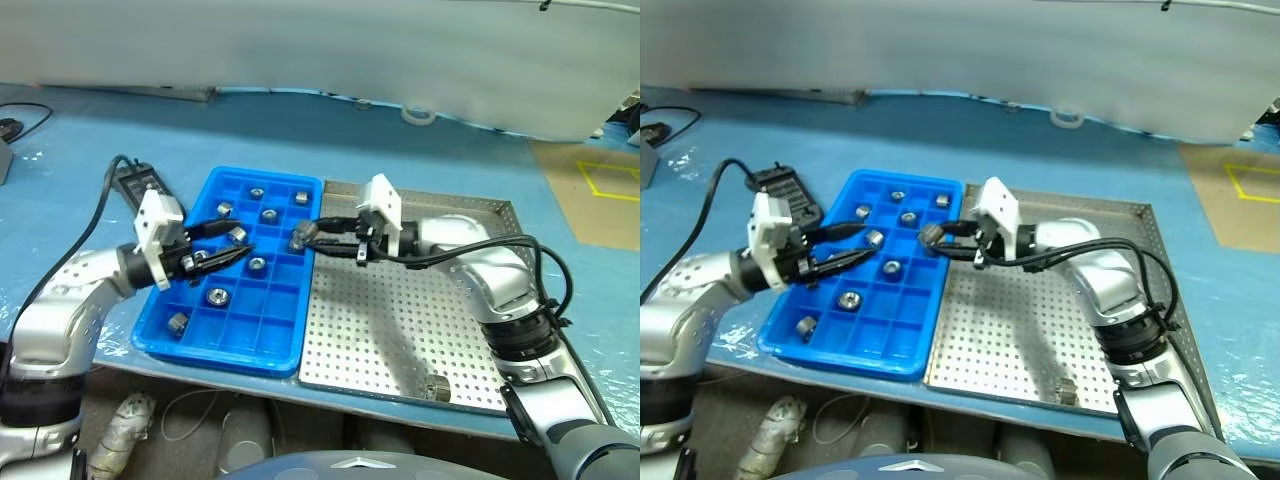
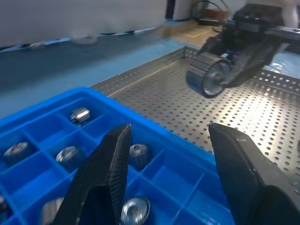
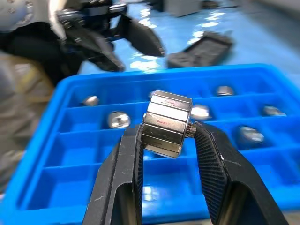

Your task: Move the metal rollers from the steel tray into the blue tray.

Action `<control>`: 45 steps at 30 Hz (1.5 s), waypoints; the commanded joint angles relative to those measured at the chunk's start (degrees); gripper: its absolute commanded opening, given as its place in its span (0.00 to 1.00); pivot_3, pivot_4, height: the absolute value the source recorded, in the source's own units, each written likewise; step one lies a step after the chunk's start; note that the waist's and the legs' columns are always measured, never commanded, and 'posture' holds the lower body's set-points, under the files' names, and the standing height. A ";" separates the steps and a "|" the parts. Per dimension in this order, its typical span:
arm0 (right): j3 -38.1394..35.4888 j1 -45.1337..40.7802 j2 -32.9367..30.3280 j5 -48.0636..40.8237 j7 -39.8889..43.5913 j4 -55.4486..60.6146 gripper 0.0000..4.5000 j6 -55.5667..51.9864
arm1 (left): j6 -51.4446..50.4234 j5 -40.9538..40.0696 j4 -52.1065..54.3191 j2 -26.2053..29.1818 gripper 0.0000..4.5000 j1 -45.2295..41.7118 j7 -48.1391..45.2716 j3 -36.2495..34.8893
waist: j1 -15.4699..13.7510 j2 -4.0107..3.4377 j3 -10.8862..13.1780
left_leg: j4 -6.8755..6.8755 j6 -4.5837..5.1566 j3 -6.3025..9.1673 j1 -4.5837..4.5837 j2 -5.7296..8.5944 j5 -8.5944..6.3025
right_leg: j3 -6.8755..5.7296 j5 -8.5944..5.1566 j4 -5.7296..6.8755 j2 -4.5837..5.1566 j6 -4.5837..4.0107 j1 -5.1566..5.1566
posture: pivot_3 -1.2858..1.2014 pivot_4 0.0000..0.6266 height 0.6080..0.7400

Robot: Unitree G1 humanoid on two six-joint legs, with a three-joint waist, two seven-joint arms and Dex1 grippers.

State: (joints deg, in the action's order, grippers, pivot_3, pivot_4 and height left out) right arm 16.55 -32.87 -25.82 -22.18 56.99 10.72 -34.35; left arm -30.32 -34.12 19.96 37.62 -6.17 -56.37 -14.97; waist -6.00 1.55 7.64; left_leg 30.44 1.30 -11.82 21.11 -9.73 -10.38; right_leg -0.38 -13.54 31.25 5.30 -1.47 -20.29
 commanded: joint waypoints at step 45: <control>-16.80 36.39 -20.45 3.88 -1.56 24.66 0.71 2.32 | 6.67 4.65 -22.18 -7.57 0.63 -22.12 -14.96 25.45 | 0.45 0.62 -0.39 | -0.25 -0.62 0.21 -0.23 -0.07 0.38 | 0.10 -0.12 0.41 -0.21 0.78 0.00 | 0.42 0.24 1.00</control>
State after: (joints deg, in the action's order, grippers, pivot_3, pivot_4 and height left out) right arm 3.96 1.82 -45.08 -17.94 56.99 31.40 -31.42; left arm -26.51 -30.79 -0.59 32.03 -26.19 -69.11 7.78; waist -5.55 2.17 7.25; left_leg 30.20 0.70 -11.63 20.88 -9.76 -10.02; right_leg -0.25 -13.70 31.60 5.11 -0.76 -20.27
